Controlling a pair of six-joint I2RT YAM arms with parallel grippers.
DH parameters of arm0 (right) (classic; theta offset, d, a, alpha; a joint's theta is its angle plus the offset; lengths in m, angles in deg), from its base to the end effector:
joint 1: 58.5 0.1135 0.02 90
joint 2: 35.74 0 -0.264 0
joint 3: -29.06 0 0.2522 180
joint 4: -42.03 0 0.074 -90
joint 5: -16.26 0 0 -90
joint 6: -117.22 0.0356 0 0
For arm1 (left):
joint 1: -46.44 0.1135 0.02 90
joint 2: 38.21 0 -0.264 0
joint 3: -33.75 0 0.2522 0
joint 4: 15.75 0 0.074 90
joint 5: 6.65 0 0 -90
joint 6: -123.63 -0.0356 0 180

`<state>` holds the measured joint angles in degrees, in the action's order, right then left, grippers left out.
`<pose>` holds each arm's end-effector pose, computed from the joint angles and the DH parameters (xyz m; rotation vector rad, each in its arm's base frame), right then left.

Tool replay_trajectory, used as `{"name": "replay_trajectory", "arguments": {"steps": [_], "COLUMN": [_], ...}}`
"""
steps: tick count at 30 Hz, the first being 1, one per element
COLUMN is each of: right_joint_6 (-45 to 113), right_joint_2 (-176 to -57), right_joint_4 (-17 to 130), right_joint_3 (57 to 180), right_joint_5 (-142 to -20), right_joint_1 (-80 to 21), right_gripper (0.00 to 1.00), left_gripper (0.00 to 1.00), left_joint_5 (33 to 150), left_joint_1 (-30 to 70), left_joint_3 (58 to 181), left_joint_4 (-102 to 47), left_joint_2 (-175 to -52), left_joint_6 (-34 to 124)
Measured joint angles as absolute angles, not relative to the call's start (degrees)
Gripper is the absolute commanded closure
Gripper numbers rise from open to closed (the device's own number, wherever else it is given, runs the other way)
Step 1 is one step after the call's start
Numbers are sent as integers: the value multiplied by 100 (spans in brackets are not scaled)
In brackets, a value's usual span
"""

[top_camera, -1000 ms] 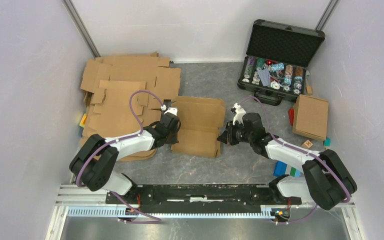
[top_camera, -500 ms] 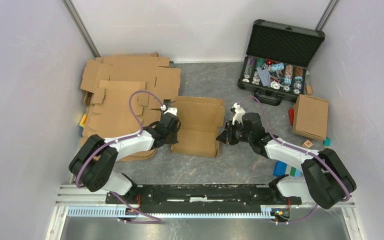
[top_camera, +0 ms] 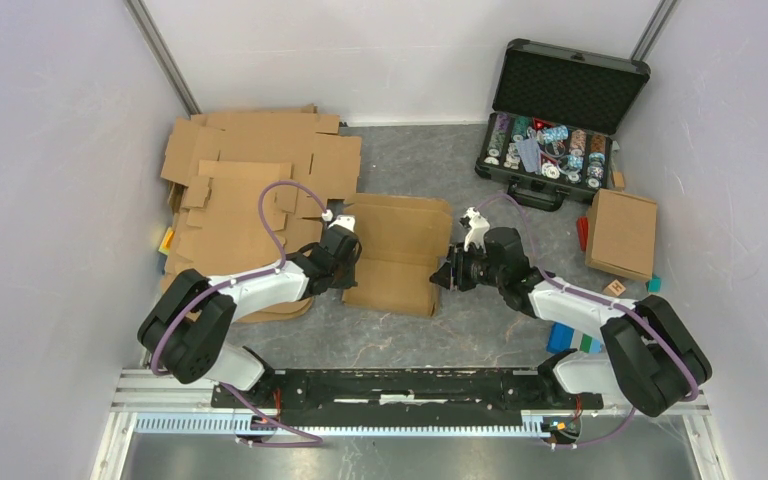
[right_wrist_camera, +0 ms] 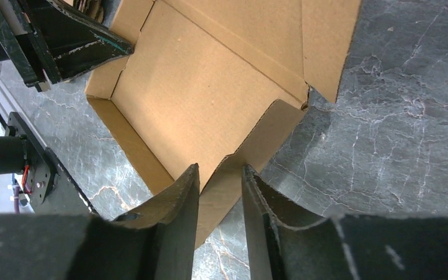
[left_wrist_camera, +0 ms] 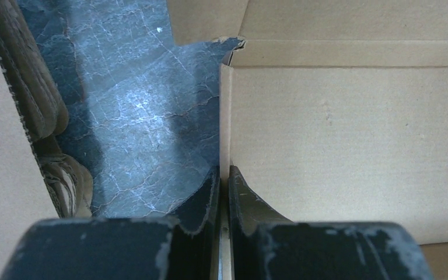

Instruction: Fold the paper box

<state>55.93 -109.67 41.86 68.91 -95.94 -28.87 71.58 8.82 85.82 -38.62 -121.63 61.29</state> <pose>0.2059 0.1326 0.1662 -0.2562 2.2743 0.9810 0.2173 -0.1583 0.1562 0.1342 2.4982 -0.2183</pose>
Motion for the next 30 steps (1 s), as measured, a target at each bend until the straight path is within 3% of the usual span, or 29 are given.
{"name": "replay_trajectory", "arguments": {"steps": [9, 14, 30], "right_joint_6": [5606, 5705, 5956], "right_joint_2": [-10969, -10971, -10908], "right_joint_4": [4003, 3703, 3360], "right_joint_3": [6736, 6439, 6246], "right_joint_5": [-9600, -9620, -9511], "right_joint_1": [-2887, -2887, -2810], "right_gripper": [40, 38, 16], "left_gripper": [98, 98, 98], "left_joint_5": [7199, 7208, 7278], "left_joint_1": [871, 871, 871], "left_joint_3": [8582, 8582, 8582], "left_joint_4": [-3862, -3862, -3851], "left_joint_2": [-12163, -12163, -12163], "left_joint_6": [6131, 6131, 6131]}}
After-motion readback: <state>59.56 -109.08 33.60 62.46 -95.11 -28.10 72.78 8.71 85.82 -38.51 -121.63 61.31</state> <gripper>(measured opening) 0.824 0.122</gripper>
